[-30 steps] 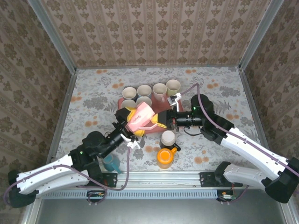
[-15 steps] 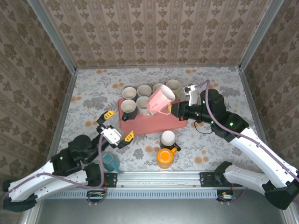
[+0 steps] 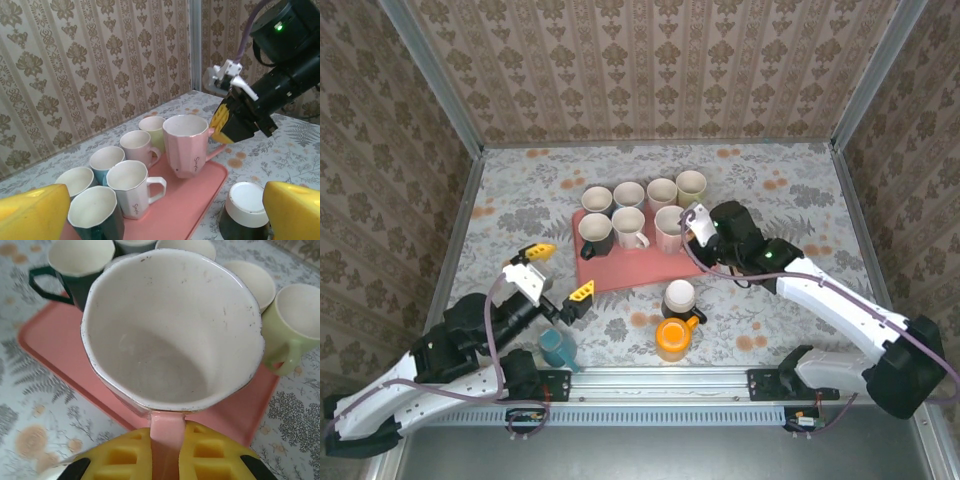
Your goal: Turn the mug right side up
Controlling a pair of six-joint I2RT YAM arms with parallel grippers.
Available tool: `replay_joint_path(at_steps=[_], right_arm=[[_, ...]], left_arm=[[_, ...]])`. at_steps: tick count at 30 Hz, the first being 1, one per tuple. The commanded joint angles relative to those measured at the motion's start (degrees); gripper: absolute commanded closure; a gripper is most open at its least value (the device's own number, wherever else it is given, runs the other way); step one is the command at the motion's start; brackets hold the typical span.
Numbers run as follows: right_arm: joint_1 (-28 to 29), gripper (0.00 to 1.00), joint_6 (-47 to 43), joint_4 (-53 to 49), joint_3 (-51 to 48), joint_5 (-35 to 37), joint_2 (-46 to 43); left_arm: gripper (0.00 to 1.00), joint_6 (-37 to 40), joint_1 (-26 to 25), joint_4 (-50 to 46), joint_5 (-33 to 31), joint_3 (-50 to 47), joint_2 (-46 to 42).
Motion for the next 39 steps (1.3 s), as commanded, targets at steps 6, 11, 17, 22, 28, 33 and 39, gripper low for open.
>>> replay_joint_path(at_steps=[6, 11, 17, 22, 28, 33, 39], right_arm=[[0.06, 1.00, -2.21, 15.58, -1.59, 5.31, 6.36], [0.09, 1.00, -1.43, 21.49, -3.27, 5.91, 9.75], [0.04, 1.00, 0.07, 24.25, -3.27, 5.74, 15.10], [0.07, 1.00, 0.58, 25.88, -3.32, 6.94, 17.73], [0.05, 1.00, 1.31, 27.21, -3.27, 7.20, 20.25], [0.09, 0.87, 1.91, 27.52, -3.36, 6.75, 21.02], [0.04, 0.72, 2.06, 26.41, -3.42, 6.24, 18.08]], left_arm=[[0.00, -1.51, 1.33, -1.64, 4.17, -0.41, 0.39], [0.00, -1.44, 1.69, -1.96, 3.61, -0.77, 0.62], [0.00, -1.40, 1.96, -2.30, 4.41, -0.77, 1.09], [0.00, -1.48, 2.53, -2.12, 5.09, -0.94, 1.31], [0.00, -1.98, 3.43, -2.24, 6.04, -0.85, 2.12], [0.00, -2.61, 3.80, -2.54, 6.42, -0.77, 3.22], [0.00, -5.09, 3.80, -4.70, 3.61, 1.15, 6.48]])
